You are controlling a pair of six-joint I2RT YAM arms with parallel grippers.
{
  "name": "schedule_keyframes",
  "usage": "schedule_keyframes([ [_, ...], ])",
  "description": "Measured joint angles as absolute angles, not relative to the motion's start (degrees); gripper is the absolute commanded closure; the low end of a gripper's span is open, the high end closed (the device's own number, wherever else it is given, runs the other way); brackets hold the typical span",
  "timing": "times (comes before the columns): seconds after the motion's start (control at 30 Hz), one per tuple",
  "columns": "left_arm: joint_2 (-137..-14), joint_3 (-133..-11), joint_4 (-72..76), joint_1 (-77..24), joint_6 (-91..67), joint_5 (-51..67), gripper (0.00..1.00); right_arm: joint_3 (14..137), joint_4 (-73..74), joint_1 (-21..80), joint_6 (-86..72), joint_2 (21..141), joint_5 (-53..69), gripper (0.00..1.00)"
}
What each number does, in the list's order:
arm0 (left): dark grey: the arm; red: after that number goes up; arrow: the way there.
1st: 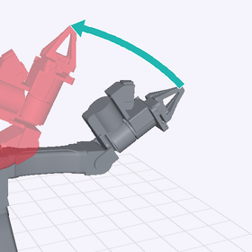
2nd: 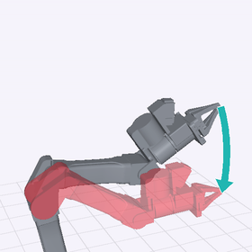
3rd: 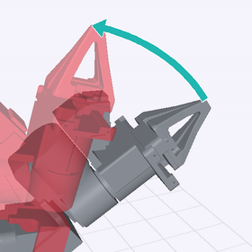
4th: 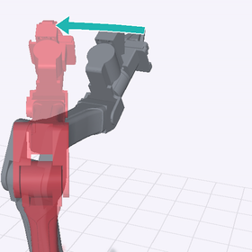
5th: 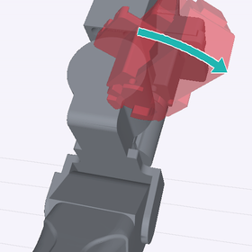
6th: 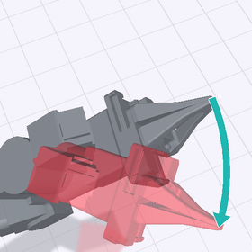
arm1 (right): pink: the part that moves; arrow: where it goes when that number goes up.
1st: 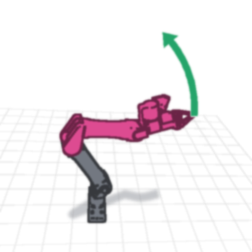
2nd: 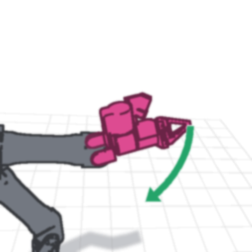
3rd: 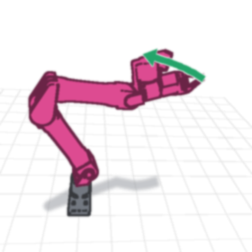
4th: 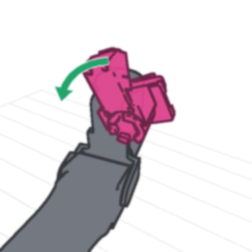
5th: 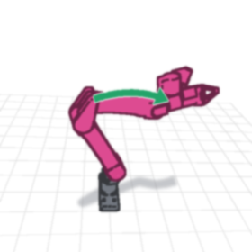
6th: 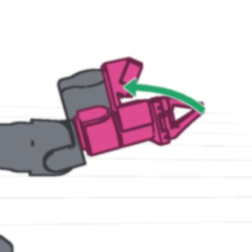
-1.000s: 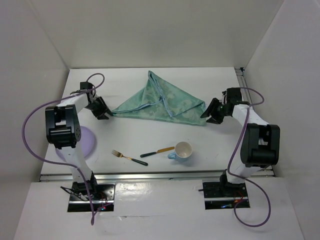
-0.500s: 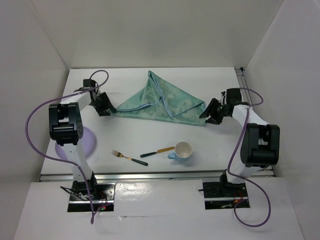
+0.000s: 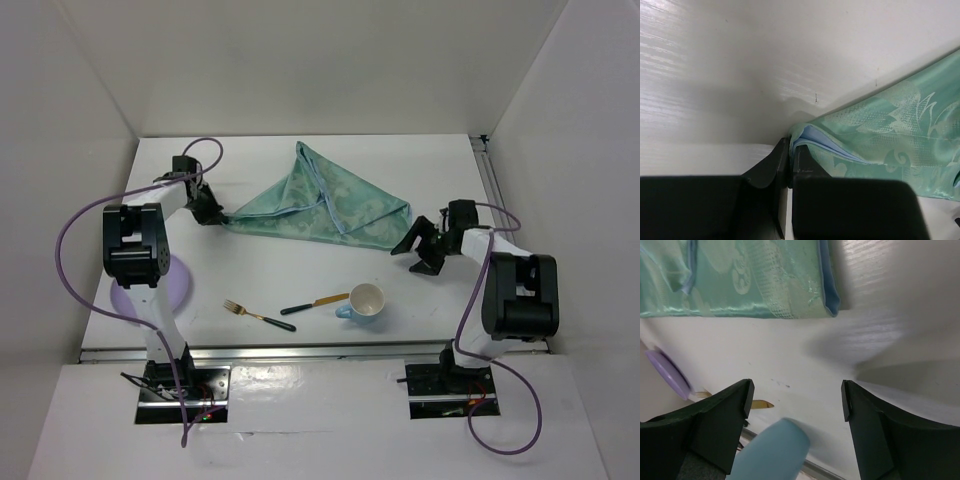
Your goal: Set the dinner table for one person
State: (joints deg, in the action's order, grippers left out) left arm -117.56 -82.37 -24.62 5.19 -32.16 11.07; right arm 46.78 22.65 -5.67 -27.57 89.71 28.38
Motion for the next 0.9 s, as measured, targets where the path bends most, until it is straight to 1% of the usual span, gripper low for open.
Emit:
schedule_keyframes([
  [0.1,-117.5,-82.5,-24.9,5.1,-32.2,10.8,1.00,44.6,18.4,-5.7,-31.6,88.8,29.4,0.19],
  [0.23,-117.1,-82.5,-26.0,5.0,-31.9,10.4,1.00,43.4,11.5,-5.7,-37.5,90.2,30.0,0.27],
  [0.27,-117.1,-82.5,-26.4,5.0,-31.9,10.3,1.00,43.1,9.5,-5.7,-39.0,90.7,29.9,0.32],
  [0.5,-115.3,-81.1,-28.1,5.0,-31.9,10.3,1.00,41.2,1.3,-3.6,-50.2,93.4,24.6,0.48],
  [0.57,-114.9,-81.0,-28.5,5.0,-31.9,10.3,1.00,41.2,-0.4,-1.9,-53.1,93.9,21.4,0.65],
  [0.6,-114.7,-81.0,-28.8,5.0,-31.8,10.3,1.00,41.2,-1.0,-1.1,-54.3,94.2,19.7,0.77],
  [0.63,-114.5,-81.0,-29.0,5.0,-31.7,10.3,1.00,41.2,-1.3,-0.5,-55.2,94.5,18.1,0.95],
  [0.67,-114.3,-81.0,-29.3,5.0,-31.7,10.3,1.00,41.3,-1.3,-0.2,-56.2,94.7,16.4,1.00],
  [0.77,-114.1,-82.0,-31.3,5.0,-31.4,10.7,1.00,44.1,-0.2,0.4,-56.9,95.9,13.1,1.00],
  [0.9,-114.0,-86.9,-34.9,5.0,-31.2,12.2,1.00,54.3,3.1,0.4,-54.4,97.3,10.0,1.00],
])
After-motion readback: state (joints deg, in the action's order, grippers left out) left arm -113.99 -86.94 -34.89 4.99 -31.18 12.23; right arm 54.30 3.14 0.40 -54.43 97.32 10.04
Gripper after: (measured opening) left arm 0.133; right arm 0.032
